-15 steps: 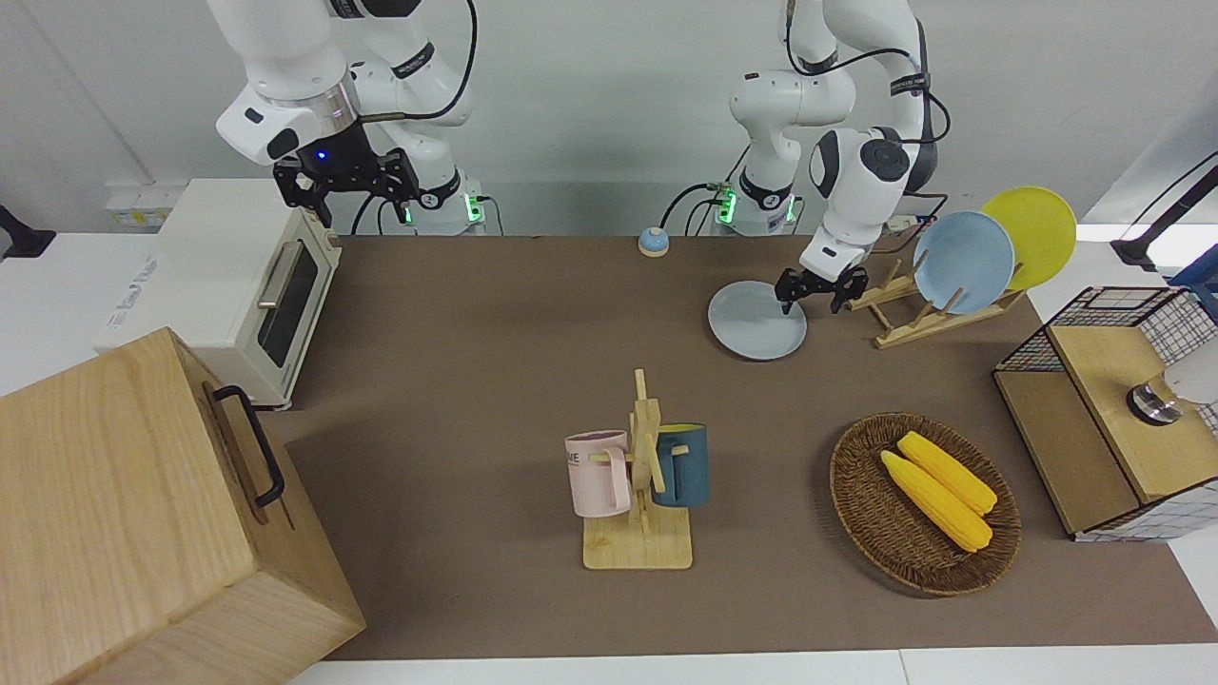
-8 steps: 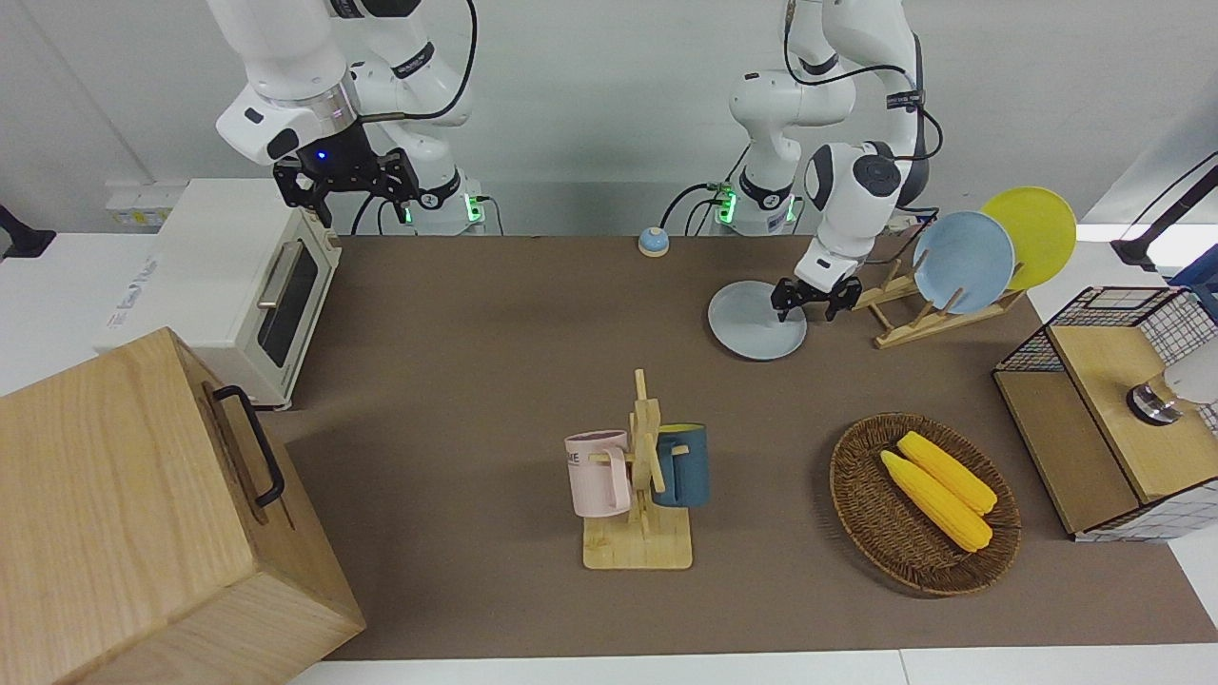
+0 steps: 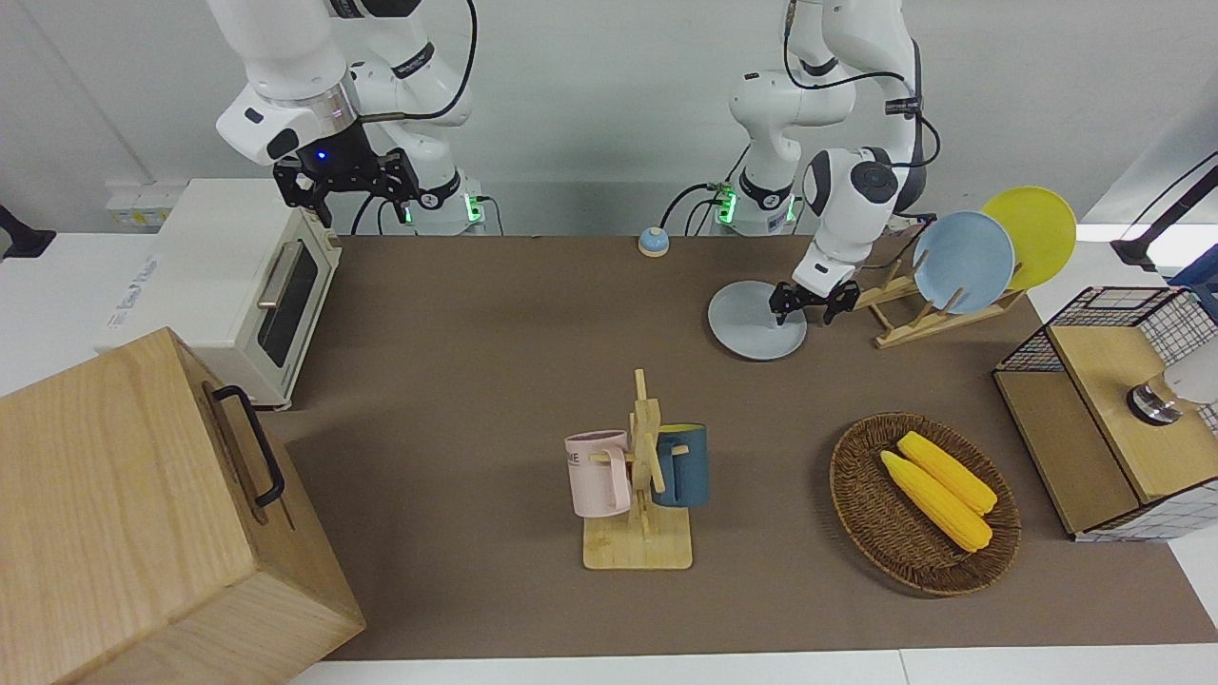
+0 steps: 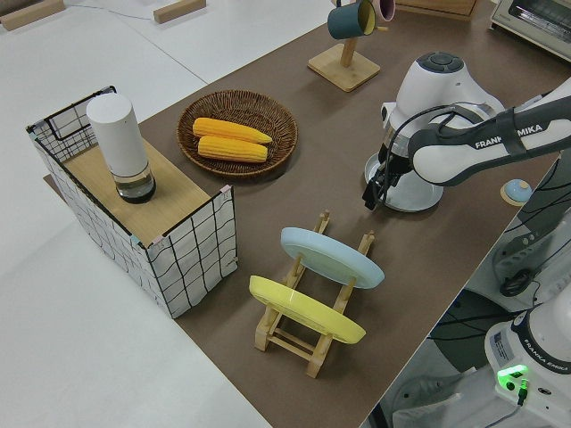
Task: Pick gray plate from table and place it on lower plate rack with left arm
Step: 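Close the left gripper on the gray plate's rim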
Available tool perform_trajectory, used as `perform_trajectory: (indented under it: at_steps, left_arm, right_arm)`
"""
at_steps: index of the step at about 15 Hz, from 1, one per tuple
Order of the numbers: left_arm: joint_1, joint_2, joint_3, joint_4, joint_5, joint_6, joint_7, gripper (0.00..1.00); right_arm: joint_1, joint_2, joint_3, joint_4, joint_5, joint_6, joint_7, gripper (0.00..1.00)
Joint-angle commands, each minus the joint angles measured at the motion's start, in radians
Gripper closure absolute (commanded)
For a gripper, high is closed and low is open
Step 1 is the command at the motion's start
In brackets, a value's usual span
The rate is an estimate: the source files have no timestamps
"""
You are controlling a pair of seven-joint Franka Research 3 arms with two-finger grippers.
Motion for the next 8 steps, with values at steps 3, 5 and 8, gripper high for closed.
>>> perform_trajectory:
  at_steps: [3, 5, 8]
  left_arm:
    - [-0.019, -0.001, 0.007, -0.015, 0.005, 0.03, -0.034, 0.74]
    - [-0.022, 0.0, 0.007, -0.015, 0.005, 0.028, -0.035, 0.94]
    - [-0.026, -0.001, 0.007, -0.013, 0.005, 0.025, -0.035, 1.0]
  right_arm:
    - [-0.024, -0.002, 0.022, 0.008, -0.006, -0.012, 0.012, 0.017]
    - [-0.024, -0.002, 0.022, 0.008, -0.006, -0.012, 0.012, 0.017]
    - [-0.024, -0.002, 0.022, 0.006, -0.006, -0.012, 0.012, 0.017]
